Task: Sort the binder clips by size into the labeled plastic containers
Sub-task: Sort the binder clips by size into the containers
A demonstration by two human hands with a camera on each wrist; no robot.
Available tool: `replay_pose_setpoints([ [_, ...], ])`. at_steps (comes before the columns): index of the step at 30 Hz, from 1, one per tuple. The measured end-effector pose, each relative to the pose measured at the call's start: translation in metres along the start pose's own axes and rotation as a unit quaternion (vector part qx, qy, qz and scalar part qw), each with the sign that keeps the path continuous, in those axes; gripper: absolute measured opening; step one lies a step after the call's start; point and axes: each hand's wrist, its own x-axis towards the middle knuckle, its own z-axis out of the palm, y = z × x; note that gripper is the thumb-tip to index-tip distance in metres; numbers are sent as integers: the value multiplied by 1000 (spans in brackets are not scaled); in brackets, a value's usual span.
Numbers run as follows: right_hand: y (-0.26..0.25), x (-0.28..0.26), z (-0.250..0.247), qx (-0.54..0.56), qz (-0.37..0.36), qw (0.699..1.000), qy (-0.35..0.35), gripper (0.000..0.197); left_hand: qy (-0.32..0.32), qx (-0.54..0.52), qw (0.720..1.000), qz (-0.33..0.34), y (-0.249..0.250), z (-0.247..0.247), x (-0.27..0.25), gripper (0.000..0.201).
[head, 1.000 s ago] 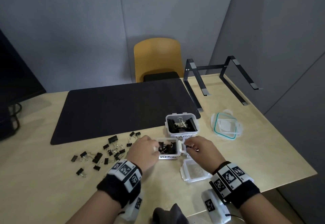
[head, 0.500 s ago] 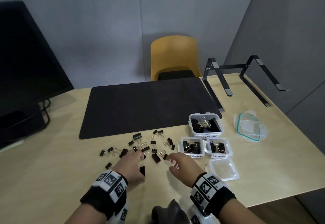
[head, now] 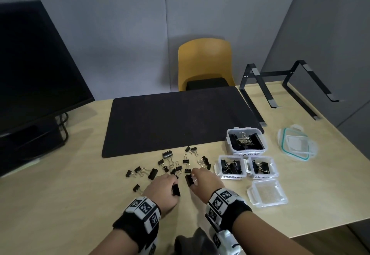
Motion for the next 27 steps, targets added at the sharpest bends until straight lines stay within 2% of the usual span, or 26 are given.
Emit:
replay_pose_setpoints([
  [6,6,-5,-7,55,-10,998,-9,37,32,-44,998,-12,1,-3,2,31],
  [10,11,-16,-27,120,-29,992,41,31,54,-85,995,-3,7,-4,3,39],
  [15,38,-28,-64,138,-17,986,91,24,66,-126,990,24,27,-8,6,37],
  [23,109,-40,-99,124,61,983,117,20,77,-153,985,27,66,-6,14,29],
  [27,136,-41,-105,107,124,980,116,26,97,-141,984,45,80,-2,20,32],
])
